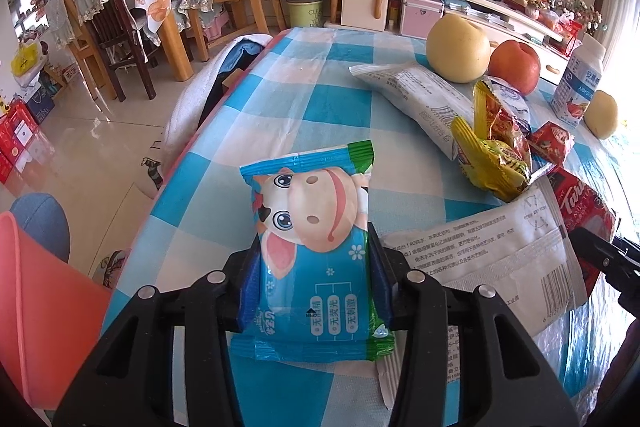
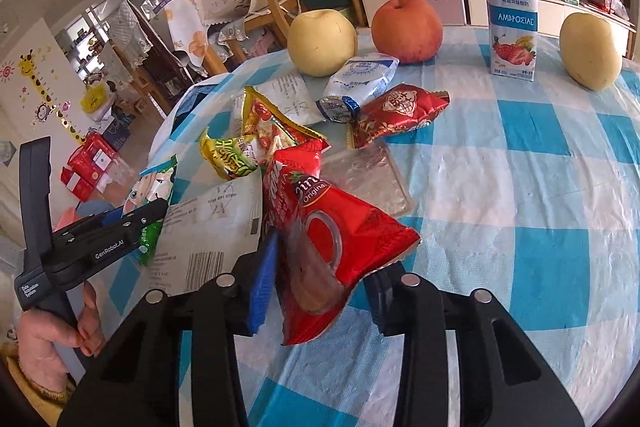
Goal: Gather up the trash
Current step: 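Lift the red milk tea bag with the right gripper, then carry both items over the pink bucket and open both grippers to drop them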
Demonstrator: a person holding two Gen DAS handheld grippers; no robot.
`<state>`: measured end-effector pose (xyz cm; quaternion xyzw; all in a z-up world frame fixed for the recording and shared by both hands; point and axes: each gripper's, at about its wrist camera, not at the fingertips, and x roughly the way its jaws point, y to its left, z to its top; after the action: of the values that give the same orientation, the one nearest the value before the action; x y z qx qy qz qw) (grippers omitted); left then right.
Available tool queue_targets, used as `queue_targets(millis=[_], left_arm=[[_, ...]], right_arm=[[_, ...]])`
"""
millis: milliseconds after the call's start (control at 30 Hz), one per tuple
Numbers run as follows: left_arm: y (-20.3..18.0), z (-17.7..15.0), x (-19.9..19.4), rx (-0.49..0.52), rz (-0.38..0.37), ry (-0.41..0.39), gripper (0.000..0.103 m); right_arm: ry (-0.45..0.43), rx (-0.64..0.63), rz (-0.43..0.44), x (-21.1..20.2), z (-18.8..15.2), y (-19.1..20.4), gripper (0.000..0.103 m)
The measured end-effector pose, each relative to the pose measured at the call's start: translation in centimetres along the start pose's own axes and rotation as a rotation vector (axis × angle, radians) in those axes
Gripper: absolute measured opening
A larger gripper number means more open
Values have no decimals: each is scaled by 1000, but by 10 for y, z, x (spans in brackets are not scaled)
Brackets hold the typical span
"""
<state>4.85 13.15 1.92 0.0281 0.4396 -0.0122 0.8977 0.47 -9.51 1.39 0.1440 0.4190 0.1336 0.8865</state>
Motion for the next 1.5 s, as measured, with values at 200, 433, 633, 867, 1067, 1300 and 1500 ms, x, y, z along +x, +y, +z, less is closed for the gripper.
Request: queue_targets(millis=[200,433,633,867,1067,1300,1500], left_arm=[[7,-2,-7,-13,-24,-10,46],[16,-4,-15,-42,-66,-25,45],[25,-4,-25,-77,-112,-50,45],[36,-9,-42,-109,-141,-92,45],[48,-12,-56,-132,-143,-124,45],[65,-16,-77,-163,-136,-175,45],[88,-17,-99,-212,-118,-229,45]], right_arm=[[-37,-24,16,-10,-4,13,25],[-65,-89,-52,-18,-12,30,17],[-100,-81,-113,-31,-17,30,14],[-160,-63,-135,-54,-16,33,13],[-195,-63,-112,-73,-16,49,13],[-201,-68,-36,-86,-20,80,13],[-179,-109,46,-83,-24,125,13]])
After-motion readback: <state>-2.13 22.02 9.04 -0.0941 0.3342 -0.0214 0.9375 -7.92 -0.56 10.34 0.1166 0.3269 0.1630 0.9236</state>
